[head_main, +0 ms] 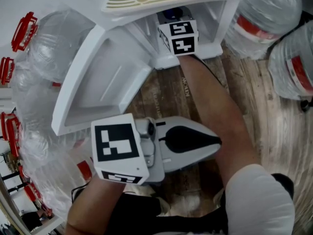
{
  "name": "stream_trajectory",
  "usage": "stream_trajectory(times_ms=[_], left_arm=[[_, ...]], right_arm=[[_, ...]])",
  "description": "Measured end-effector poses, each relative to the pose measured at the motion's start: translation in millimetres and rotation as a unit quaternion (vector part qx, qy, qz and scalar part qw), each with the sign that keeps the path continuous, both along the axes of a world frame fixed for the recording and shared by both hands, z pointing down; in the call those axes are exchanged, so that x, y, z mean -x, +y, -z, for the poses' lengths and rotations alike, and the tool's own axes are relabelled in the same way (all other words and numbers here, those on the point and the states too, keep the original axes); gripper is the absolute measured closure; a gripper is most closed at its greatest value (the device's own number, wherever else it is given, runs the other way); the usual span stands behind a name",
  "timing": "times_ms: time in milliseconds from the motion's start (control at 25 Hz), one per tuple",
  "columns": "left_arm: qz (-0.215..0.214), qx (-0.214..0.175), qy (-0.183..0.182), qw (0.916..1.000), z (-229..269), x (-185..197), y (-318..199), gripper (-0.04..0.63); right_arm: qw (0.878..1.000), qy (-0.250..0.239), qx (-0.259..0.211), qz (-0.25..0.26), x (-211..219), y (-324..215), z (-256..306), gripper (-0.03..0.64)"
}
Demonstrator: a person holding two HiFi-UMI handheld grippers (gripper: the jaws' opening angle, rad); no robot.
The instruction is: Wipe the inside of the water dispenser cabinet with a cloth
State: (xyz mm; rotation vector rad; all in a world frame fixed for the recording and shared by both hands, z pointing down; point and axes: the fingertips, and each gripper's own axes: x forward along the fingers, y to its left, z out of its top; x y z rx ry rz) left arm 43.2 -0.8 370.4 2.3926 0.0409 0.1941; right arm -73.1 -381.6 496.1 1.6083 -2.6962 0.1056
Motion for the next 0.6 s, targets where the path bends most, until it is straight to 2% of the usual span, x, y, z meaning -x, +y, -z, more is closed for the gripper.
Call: stream_trajectory(times_ms=[160,600], left_arm=[[0.004,0.002,0.0,1.0,-1,2,-1,0.592],[0.002,0.0,-0.005,1.0,0,6,1,0.592]], right_arm=[[1.0,-0.015,-0.016,0.014,19,-5,20,0.538],[0.996,0.041,0.08,0.009,1,-15,-69,0.54]])
